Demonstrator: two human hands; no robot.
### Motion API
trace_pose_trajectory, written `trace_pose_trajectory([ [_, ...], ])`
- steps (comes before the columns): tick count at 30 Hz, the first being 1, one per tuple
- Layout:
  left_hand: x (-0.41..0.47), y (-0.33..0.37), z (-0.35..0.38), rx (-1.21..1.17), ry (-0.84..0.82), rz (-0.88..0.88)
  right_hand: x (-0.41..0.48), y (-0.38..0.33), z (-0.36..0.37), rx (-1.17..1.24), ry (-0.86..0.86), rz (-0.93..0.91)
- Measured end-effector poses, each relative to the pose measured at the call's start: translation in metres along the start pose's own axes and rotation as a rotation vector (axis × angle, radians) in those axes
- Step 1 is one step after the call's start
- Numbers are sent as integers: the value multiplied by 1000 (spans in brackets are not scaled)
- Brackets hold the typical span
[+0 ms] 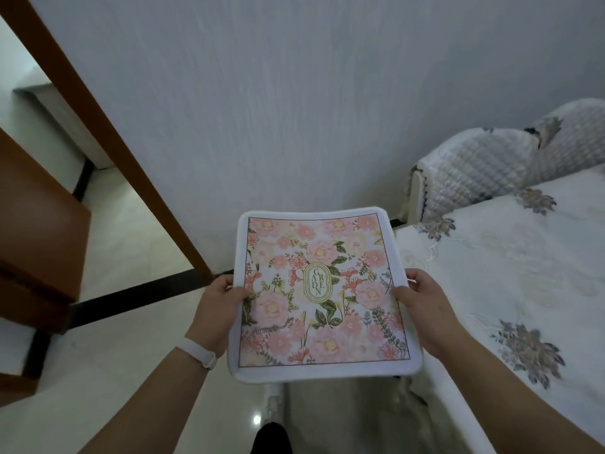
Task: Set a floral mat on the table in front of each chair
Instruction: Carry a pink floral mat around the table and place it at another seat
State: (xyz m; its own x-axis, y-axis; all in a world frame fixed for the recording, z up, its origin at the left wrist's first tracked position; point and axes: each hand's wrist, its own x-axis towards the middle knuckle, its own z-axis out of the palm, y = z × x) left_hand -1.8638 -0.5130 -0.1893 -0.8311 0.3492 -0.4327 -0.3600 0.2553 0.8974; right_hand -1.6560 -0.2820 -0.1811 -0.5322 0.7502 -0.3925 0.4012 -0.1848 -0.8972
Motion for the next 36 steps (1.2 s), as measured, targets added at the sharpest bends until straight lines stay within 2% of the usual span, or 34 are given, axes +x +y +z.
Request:
trace_pose_trajectory([
  [10,180,91,-19,58,-192,58,96,-82,97,-27,237,-5],
  [16,247,127,-10,86,-260,110,128,-111,120,7,352,12],
  [26,310,180,51,52,-425,91,181,-138,95,67,467,-1],
  [32,353,220,123,164,-480,184,244,-153,60,114,532,-13],
  [36,381,247,186,224,-517,185,290,-166,20,151,562,-6],
])
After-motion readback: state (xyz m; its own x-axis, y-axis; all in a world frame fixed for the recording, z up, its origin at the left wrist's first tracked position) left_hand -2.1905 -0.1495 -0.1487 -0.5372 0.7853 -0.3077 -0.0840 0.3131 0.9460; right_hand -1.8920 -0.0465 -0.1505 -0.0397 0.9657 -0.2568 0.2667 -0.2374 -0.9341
